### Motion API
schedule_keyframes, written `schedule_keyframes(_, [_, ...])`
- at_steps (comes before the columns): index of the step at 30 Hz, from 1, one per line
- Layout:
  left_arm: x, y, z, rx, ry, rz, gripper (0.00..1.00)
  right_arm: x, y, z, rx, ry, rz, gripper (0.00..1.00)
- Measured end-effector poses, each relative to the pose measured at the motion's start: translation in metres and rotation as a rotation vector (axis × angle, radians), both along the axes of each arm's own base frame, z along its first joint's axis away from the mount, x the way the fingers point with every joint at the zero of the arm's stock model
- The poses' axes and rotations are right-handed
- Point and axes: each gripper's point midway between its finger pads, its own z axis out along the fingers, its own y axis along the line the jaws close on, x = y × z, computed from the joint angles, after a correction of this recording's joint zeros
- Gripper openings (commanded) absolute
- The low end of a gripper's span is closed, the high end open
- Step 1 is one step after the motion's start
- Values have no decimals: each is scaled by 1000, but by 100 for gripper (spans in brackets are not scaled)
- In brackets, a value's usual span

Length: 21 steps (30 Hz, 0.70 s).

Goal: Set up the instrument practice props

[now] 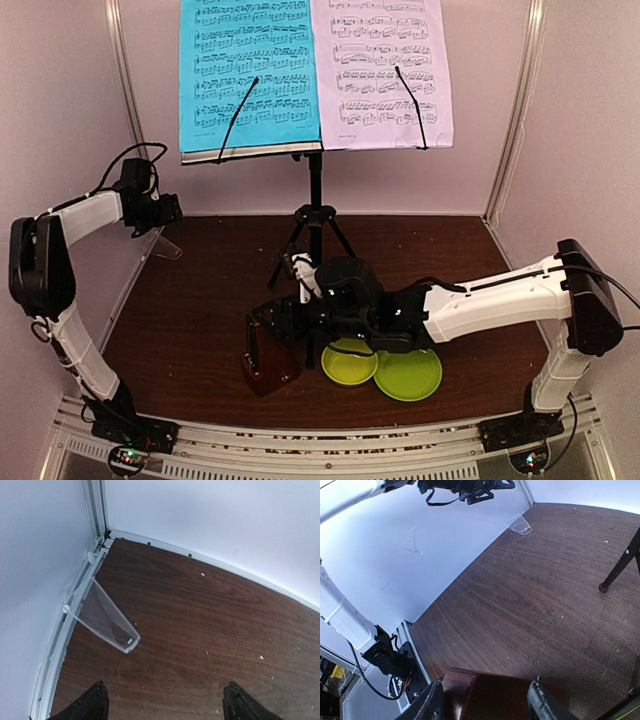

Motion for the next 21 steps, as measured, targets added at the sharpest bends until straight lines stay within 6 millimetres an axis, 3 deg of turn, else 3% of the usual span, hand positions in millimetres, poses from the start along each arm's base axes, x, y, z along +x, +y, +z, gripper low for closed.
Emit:
schedule_keyframes(4, [46,27,-23,-29,58,18,86,0,1,1,-10,2,4,57])
schedule_keyframes(8, [78,55,-39,-18,82,33,88,-2,1,1,-21,3,13,57])
schedule_keyframes(14, [108,85,-42,34,78,31,91,-3,1,1,-27,4,19,57])
schedule_keyframes(16, [116,94,-41,46,65,32,96,-3,1,1,-29,5,19,57])
schedule_keyframes(21, [125,116,-61,26,82,35,98,-3,1,1,-32,6,19,57])
